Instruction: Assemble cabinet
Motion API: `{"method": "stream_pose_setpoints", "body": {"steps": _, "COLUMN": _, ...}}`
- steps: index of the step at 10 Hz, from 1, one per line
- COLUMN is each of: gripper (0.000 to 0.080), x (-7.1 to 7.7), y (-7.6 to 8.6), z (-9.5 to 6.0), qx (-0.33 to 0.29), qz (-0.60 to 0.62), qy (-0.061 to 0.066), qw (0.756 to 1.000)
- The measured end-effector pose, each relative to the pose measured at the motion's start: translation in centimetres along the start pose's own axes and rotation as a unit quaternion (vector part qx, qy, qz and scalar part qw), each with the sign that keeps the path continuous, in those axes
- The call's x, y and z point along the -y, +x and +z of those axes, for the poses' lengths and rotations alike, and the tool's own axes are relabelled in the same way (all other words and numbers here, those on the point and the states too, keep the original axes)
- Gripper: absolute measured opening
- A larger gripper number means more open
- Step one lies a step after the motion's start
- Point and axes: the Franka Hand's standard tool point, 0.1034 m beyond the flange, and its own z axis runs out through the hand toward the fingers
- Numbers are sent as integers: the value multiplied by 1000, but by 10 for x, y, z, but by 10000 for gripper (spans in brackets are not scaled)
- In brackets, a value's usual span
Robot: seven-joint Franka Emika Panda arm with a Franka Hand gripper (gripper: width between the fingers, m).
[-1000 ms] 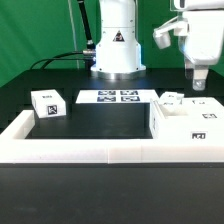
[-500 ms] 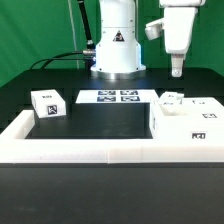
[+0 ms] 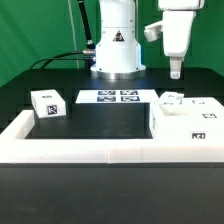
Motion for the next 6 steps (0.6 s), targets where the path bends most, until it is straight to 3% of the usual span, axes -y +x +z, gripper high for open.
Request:
{"method": "stream_pose_setpoints", "body": {"steps": 1, "gripper": 797, "x": 11, "y": -2, "z": 4, "qx": -8, "qz": 10, "qy": -5, "qw": 1000}}
{"method": "stream_pose_setpoints", "body": {"steps": 2, "gripper": 797, "x": 32, "y": -10, "z": 11, "qx": -7, "qz": 8, "qy": 1, "qw": 1000}}
{"method": "stream_pose_setpoints", "body": {"steps": 6, "gripper": 797, "x": 71, "y": -16, "z": 32, "qx": -29, "qz": 12, "qy": 7, "qw": 999}}
